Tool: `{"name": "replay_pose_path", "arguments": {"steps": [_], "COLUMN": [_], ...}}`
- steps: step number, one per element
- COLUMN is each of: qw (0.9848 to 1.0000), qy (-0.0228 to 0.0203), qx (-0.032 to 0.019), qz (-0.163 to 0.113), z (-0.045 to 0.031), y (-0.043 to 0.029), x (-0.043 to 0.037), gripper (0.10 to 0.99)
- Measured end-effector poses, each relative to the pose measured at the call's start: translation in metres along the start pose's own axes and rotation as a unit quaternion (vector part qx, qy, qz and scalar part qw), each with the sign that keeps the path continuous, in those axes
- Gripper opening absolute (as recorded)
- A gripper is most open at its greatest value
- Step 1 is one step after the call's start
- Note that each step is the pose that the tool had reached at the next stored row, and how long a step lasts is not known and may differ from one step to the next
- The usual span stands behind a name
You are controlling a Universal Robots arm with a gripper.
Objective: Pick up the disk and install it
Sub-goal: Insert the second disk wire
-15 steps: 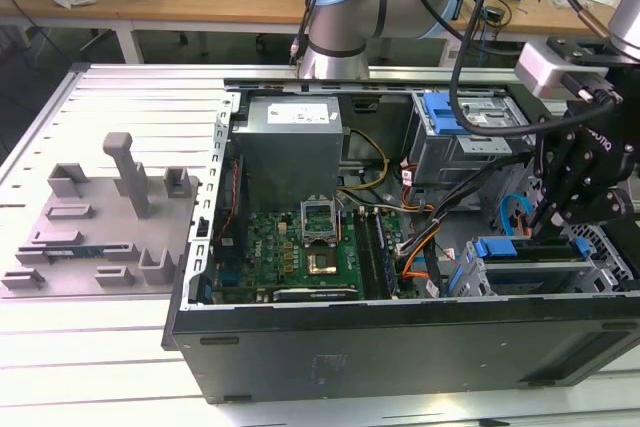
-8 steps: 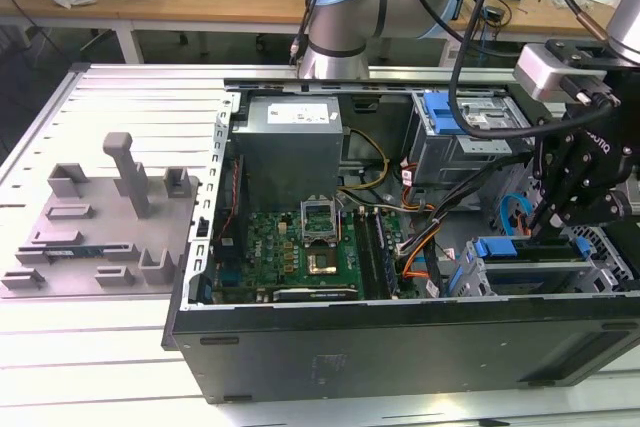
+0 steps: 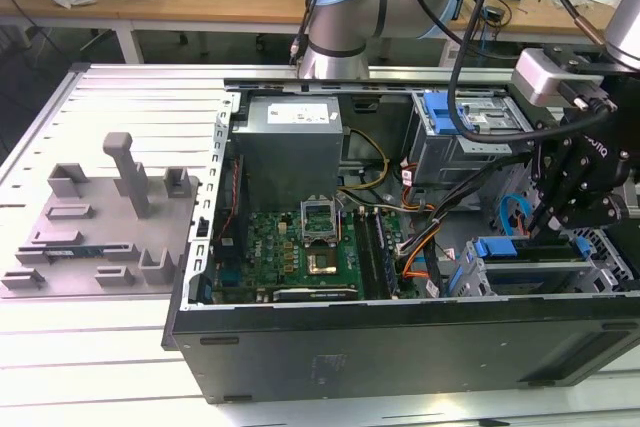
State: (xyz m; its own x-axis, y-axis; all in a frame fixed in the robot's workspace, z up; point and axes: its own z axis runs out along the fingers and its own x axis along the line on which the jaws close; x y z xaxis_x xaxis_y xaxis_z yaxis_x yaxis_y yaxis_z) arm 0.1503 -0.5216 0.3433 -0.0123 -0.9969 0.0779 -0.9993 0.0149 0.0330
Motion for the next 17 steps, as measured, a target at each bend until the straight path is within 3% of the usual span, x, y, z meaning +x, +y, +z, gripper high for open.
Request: {"name": "replay_pose_path", "arguments": {"steps": [17], "qw": [1.0], "qy": [-0.0004], "qx": [0.0], "qz": [0.0], "z": [0.0058], "y": [-0.0002], "x": [-0.0004], "gripper": [0.173]}}
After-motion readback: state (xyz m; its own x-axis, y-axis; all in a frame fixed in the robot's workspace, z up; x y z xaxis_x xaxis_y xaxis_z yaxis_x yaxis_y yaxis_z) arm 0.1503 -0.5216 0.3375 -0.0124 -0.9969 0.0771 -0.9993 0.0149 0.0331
